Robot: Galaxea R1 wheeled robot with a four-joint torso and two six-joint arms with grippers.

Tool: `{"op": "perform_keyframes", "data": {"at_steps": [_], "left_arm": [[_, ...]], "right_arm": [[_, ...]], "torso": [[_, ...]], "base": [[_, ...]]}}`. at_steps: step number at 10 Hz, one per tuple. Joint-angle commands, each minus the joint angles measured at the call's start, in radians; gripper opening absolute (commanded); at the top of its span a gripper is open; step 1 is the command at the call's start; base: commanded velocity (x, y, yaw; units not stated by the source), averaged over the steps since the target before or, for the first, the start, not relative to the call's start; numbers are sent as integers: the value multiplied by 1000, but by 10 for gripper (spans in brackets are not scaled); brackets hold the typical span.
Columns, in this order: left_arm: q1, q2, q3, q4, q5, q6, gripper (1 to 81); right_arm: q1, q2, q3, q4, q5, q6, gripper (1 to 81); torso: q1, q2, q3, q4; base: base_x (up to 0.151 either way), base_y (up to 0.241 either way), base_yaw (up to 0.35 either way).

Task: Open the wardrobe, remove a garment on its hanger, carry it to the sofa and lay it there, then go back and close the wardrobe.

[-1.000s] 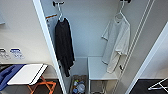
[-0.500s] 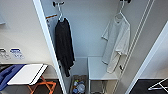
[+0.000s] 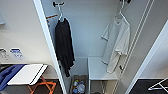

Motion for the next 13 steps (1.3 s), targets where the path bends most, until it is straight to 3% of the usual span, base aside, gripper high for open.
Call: {"op": "perform_keyframes", "data": {"at_steps": [1, 5, 6, 8, 9, 10, 11, 12, 13], "left_arm": [[-13, 3, -5, -5, 45, -11, 811], [18, -5, 8, -121, 48, 7, 811], [22, 9, 0, -222, 103, 96, 811], [-1, 15, -1, -601, 125, 494, 811], [-16, 6, 0, -919, 120, 834, 811], [-27, 1, 0, -1165, 105, 1081, 811], [-31, 6, 3, -1269, 97, 1190, 811], [-39, 14, 0, -1350, 93, 1245, 811], [-42, 11, 0, -1352, 85, 1247, 811]], "right_arm": [[27, -18, -9, -1, -47, 4, 811], [30, -21, -9, -4, -47, 4, 811], [34, -18, -9, -4, -47, 6, 811], [35, -16, -4, -4, -47, 6, 811], [33, -16, -9, -2, -47, 4, 811], [30, -18, -9, -1, -47, 4, 811], [27, -18, -9, 1, -47, 6, 811], [27, -18, -9, 4, -47, 4, 811], [27, -16, -9, 4, -47, 6, 811]], "torso": [[0, 0, 0, 0], [0, -1, 0, 0], [0, -1, 0, 0], [-1, -1, 0, 0], [-1, -1, 0, 0], [-1, -1, 0, 0], [-1, -1, 0, 0], [-1, -1, 0, 0], [-1, -1, 0, 0]], "base": [[0, 0, 0], [0, 0, 0], [0, 0, 0], [0, 0, 0], [0, 0, 0], [0, 0, 0], [0, 0, 0], [0, 0, 0], [0, 0, 0]]}}
